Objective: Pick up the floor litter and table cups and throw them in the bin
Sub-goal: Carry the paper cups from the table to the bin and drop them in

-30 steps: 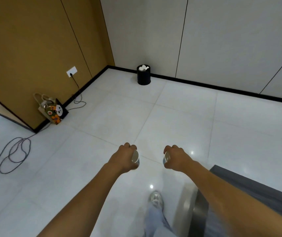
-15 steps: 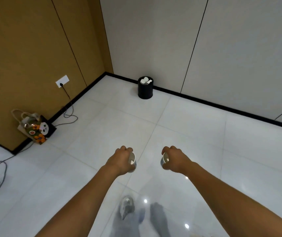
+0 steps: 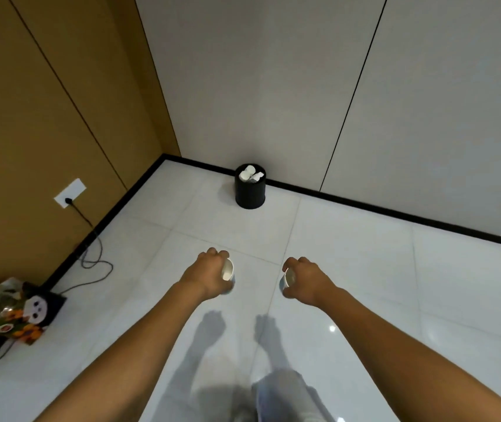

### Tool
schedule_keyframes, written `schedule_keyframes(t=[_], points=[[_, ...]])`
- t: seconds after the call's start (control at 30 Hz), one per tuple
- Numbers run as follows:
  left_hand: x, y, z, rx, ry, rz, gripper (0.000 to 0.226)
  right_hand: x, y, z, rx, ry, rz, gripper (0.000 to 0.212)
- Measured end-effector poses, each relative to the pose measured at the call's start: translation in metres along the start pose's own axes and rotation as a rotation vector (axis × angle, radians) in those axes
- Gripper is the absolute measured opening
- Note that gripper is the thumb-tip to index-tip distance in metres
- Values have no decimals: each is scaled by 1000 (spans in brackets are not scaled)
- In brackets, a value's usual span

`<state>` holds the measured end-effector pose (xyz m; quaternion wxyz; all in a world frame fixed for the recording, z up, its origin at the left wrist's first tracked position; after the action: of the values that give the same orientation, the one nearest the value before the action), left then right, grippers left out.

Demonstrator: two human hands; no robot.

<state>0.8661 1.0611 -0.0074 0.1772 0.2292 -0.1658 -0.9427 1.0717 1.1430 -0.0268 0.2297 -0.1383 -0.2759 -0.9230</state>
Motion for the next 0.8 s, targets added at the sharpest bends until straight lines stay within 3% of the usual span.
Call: schedule_keyframes(t=[0.47, 0.8], points=[[-27, -333, 137, -78, -7, -50, 62, 1, -333, 183, -29, -13, -5, 54], [-17, -545, 186, -44, 49, -3, 64, -1, -545, 255, 21, 29, 10, 58]])
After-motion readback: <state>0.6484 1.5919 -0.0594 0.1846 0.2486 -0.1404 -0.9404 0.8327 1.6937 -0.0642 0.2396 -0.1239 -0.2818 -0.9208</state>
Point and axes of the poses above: each hand's wrist, its own y-axis away from the middle knuckle, its own z-axis out of the back of the hand, x = y × z, the point moved 4 cm from there along -y, towards the middle knuckle, and after that the axes turned 4 degrees about y, right-handed, at the moved point
